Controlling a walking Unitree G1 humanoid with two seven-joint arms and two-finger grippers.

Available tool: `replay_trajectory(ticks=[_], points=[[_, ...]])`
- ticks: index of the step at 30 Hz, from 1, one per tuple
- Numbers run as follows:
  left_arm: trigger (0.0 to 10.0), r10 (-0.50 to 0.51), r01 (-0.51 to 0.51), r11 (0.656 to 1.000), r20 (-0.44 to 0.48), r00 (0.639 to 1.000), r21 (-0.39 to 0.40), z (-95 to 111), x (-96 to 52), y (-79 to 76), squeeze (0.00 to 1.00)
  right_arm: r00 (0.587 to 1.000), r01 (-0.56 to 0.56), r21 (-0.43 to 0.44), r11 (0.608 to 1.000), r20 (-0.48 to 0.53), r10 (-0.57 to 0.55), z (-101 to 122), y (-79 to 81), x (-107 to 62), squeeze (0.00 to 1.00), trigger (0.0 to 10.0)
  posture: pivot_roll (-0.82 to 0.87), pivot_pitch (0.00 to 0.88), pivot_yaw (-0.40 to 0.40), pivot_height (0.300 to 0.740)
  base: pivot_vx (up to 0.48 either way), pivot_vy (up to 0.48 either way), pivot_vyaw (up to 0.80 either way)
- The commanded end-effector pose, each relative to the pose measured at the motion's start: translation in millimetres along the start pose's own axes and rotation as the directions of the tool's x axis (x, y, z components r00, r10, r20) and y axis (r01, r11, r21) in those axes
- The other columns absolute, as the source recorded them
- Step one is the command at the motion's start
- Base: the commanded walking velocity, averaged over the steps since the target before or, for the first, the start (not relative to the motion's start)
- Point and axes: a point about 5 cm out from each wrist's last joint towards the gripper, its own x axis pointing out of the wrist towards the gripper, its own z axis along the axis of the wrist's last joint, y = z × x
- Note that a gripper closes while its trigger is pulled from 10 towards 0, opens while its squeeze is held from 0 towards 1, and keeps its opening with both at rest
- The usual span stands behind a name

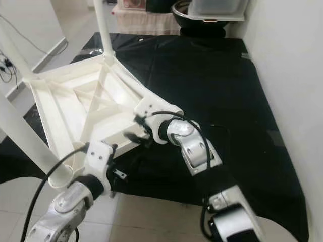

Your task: Building children table

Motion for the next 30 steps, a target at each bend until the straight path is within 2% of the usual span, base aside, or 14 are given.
replay_trajectory(ticks=[1, 8, 12, 13, 14, 19, 24, 27, 29, 30], points=[[10.0, 0.018, -0.017, 1.000, -0.024, 1.000, 0.017, -5.6, -0.4, 3.5, 0.00, 0.999, 0.004, 0.007, 1.000, 0.043, -0.004, 1.9, 2.7, -7.1, 0.00, 10.0, -0.04, 0.137, 0.017, 0.740, 0.000, 0.000, 0.00], [10.0, 0.012, -0.011, 0.999, -0.034, 0.999, 0.031, -7.0, 0.9, 4.4, 0.00, 0.998, 0.024, 0.057, 0.998, 0.063, -0.027, -2.7, 5.8, -15.8, 0.00, 10.0, -0.04, 0.137, 0.026, 0.740, 0.000, 0.000, 0.00], [10.0, 0.017, -0.016, 0.999, -0.029, 0.999, 0.036, -6.4, 1.6, 6.0, 0.00, 0.991, 0.077, 0.119, 0.990, 0.099, -0.089, -8.8, 8.2, -24.6, 0.00, 10.0, -0.04, 0.142, 0.030, 0.740, 0.000, 0.000, 0.00], [10.0, 0.012, -0.011, 0.999, -0.032, 0.999, 0.034, -7.3, 1.1, 6.5, 0.00, 0.988, 0.097, 0.173, 0.980, 0.101, -0.116, -16.1, 12.6, -30.9, 0.00, 10.0, -0.05, 0.144, 0.032, 0.740, 0.000, 0.000, 0.00], [10.0, 0.012, -0.011, 0.999, -0.032, 0.999, 0.034, -7.3, 1.1, 6.5, 0.00, 0.988, 0.097, 0.173, 0.980, 0.101, -0.116, -16.1, 12.6, -30.9, 0.00, 10.0, -0.05, 0.144, 0.032, 0.740, 0.000, 0.000, 0.00], [10.0, -0.009, 0.010, 1.000, -0.043, 0.999, 0.027, -9.2, 0.8, 5.9, 0.00, 0.989, 0.099, 0.208, 0.973, 0.083, -0.119, -26.1, 21.2, -39.3, 0.00, 10.0, -0.05, 0.144, 0.034, 0.740, 0.000, 0.000, 0.00], [10.0, -0.028, 0.029, 0.999, -0.057, 0.998, 0.030, -12.3, 0.1, 6.2, 0.00, 0.985, 0.151, 0.272, 0.950, 0.039, -0.168, -43.8, 30.3, -44.8, 0.00, 10.0, -0.06, 0.146, 0.037, 0.740, 0.000, 0.000, 0.00], [10.0, -0.020, 0.022, 0.999, -0.060, 0.998, 0.044, -13.6, -0.9, 8.3, 0.00, 0.972, 0.214, 0.340, 0.916, 0.023, -0.235, -55.7, 38.2, -46.1, 0.00, 10.0, -0.05, 0.146, 0.037, 0.740, 0.000, 0.000, 0.00], [10.0, 0.010, -0.007, 0.999, -0.061, 0.998, 0.044, -14.5, -3.4, 11.9, 0.00, 0.941, 0.308, 0.402, 0.862, 0.008, -0.339, -62.4, 41.0, -50.6, 0.00, 10.0, -0.05, 0.148, 0.037, 0.740, 0.000, 0.000, 0.00], [10.0, 0.010, -0.007, 0.999, -0.061, 0.998, 0.044, -14.5, -3.4, 11.9, 0.00, 0.941, 0.308, 0.402, 0.862, 0.008, -0.339, -62.4, 41.0, -50.6, 0.00, 10.0, -0.05, 0.148, 0.037, 0.740, 0.000, 0.000, 0.00]])
